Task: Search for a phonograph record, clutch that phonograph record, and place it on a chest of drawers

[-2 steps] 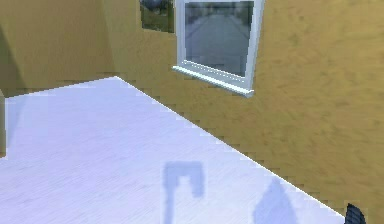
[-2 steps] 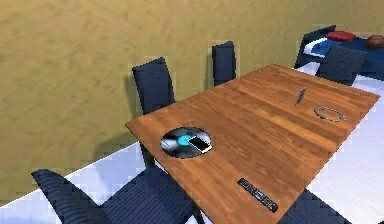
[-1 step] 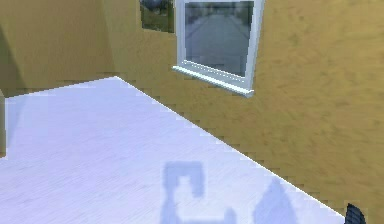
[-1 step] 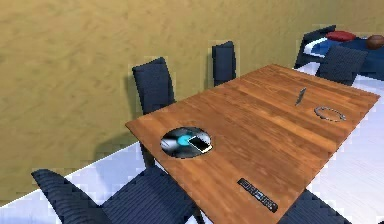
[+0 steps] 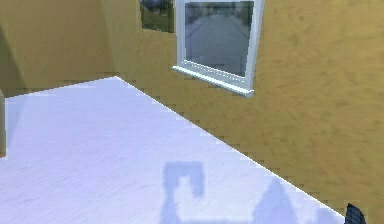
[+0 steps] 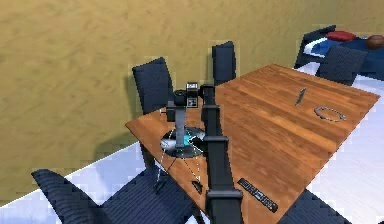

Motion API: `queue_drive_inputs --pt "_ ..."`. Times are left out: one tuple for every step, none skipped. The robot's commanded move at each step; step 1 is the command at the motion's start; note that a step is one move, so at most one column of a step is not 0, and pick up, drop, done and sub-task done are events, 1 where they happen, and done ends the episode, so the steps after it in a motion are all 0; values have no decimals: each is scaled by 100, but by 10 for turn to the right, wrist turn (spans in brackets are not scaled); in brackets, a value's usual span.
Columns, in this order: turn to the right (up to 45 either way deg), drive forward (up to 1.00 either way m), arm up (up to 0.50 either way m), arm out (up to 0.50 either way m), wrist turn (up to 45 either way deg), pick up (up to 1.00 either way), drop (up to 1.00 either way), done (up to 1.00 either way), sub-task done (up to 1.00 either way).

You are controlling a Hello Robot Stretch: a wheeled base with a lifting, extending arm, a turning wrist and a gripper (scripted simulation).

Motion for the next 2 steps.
queue_drive_inputs --pt "0 0 0 0 450 0 0 0 0" --pt "0 0 0 0 450 0 0 0 0"
